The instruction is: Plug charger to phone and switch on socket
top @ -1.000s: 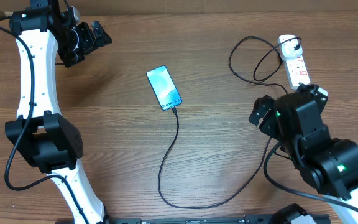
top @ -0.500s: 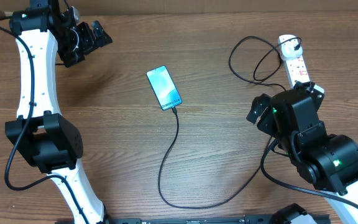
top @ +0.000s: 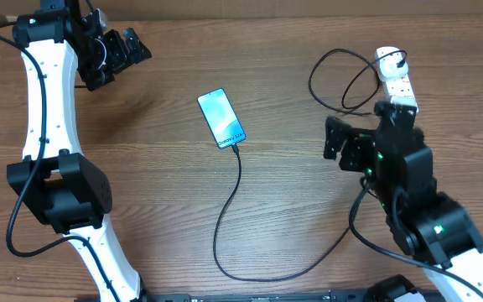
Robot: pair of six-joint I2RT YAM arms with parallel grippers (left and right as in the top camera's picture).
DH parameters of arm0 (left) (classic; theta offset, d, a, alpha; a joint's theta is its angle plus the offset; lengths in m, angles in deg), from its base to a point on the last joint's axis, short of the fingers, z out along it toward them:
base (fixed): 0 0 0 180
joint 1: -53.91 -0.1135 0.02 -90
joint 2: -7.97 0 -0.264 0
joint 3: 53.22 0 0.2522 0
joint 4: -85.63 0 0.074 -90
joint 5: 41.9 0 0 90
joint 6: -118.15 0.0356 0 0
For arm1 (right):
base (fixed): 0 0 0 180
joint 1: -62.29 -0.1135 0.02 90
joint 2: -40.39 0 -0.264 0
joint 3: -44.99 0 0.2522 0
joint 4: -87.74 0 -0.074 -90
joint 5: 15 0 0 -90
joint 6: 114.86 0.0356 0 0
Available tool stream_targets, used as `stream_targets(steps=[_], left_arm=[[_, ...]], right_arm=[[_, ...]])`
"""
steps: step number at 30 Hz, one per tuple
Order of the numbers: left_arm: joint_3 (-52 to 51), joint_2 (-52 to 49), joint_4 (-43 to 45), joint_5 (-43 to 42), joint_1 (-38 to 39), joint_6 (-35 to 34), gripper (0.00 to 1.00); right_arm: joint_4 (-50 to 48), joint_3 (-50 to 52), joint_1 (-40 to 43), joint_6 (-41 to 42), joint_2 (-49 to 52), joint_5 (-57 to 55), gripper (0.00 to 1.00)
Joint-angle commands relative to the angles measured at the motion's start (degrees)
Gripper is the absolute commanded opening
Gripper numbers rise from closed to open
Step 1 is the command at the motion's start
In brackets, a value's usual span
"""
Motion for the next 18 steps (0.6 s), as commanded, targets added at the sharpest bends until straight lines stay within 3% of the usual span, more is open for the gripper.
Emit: stream_targets(steps=[1,18], left_arm=[[-0.37,1.09,0.09,0.37,0.22,1.07,1.0],[-0.37,1.09,0.09,0.37,0.22,1.07,1.0]], right_arm=[[-5.92,6.19,3.26,-7.37,-4.42,5.84,1.0],[-31.23,39.67,9.94,-9.35,-32.81,11.19,1.0]])
